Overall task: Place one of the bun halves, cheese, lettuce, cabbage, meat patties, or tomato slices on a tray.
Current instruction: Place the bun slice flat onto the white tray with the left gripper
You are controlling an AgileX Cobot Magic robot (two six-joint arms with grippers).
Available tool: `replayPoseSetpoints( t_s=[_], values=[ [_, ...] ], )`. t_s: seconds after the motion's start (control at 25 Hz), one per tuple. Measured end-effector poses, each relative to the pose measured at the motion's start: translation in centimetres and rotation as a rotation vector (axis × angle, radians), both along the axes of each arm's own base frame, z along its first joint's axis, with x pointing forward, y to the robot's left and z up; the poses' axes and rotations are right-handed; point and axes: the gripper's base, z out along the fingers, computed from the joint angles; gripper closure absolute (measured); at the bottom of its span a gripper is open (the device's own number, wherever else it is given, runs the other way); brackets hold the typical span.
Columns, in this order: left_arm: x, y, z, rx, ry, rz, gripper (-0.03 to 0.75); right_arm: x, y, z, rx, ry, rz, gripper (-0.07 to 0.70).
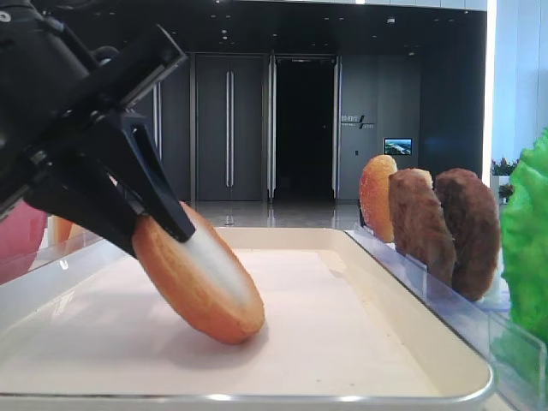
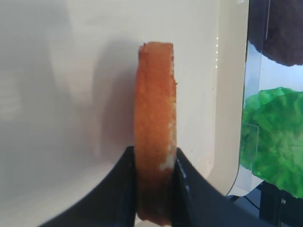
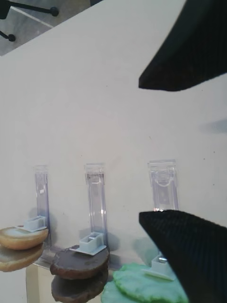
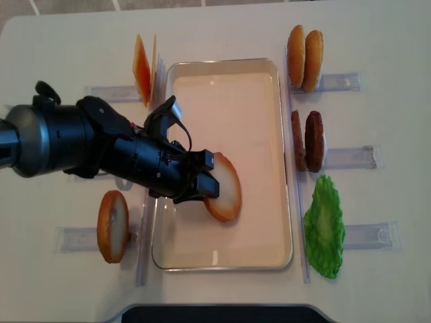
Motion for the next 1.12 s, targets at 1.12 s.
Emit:
replayPoseSetpoints(
  t_s=[1.12],
  values=[
    [0.37, 0.06, -0.58, 0.013, 0.004, 0.022, 0.324, 0.00, 0.00, 0.00, 0.000, 0.000, 0.000, 0.104]
  ],
)
